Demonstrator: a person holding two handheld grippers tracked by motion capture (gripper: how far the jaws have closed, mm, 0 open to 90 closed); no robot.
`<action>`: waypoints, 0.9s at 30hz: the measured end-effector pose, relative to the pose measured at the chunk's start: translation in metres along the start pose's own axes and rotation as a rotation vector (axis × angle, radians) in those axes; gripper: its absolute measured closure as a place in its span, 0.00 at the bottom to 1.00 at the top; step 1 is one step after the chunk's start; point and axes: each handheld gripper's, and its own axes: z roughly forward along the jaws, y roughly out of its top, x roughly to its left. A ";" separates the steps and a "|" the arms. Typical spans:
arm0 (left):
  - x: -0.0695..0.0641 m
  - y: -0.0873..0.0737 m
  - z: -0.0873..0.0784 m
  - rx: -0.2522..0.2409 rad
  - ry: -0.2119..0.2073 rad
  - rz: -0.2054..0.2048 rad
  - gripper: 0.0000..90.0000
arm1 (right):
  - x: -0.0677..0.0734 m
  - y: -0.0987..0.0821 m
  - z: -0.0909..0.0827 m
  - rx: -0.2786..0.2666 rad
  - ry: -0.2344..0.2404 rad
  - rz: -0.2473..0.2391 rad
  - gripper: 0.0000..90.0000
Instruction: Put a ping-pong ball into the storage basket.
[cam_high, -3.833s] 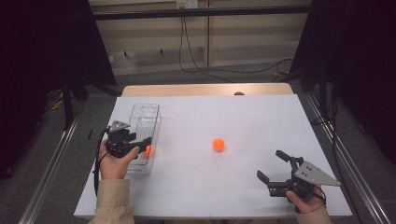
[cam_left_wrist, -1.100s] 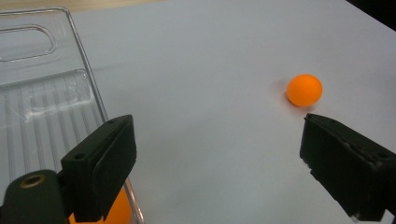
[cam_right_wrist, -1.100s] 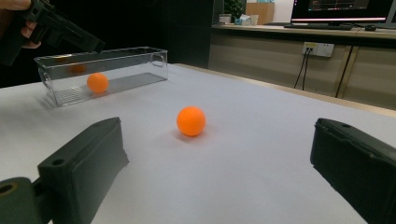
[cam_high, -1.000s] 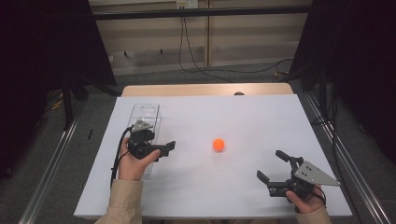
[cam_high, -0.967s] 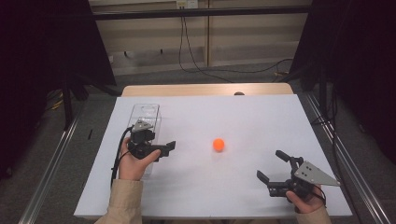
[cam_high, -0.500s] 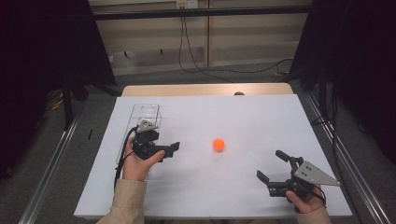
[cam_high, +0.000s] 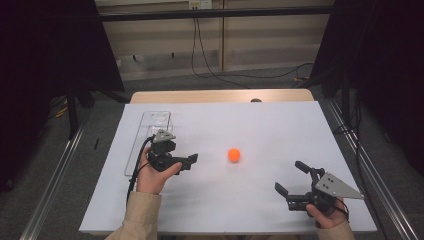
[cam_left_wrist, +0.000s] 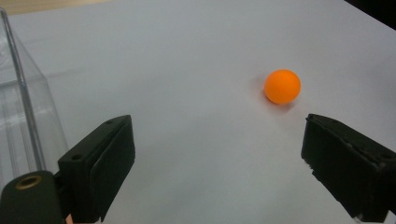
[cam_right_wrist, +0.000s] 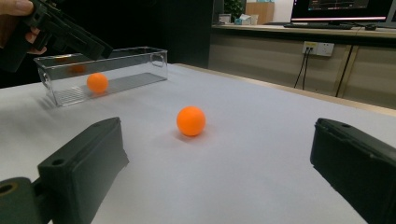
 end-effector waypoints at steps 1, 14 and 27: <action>-0.001 0.000 0.001 0.000 0.000 0.001 0.11 | 0.000 0.000 0.000 0.000 -0.001 -0.001 0.03; -0.006 0.001 0.008 0.002 -0.009 0.011 0.10 | -0.001 0.000 0.000 -0.001 -0.001 0.002 0.03; -0.013 0.001 0.015 0.009 -0.016 0.022 0.09 | -0.001 0.000 -0.001 0.000 -0.002 -0.001 0.03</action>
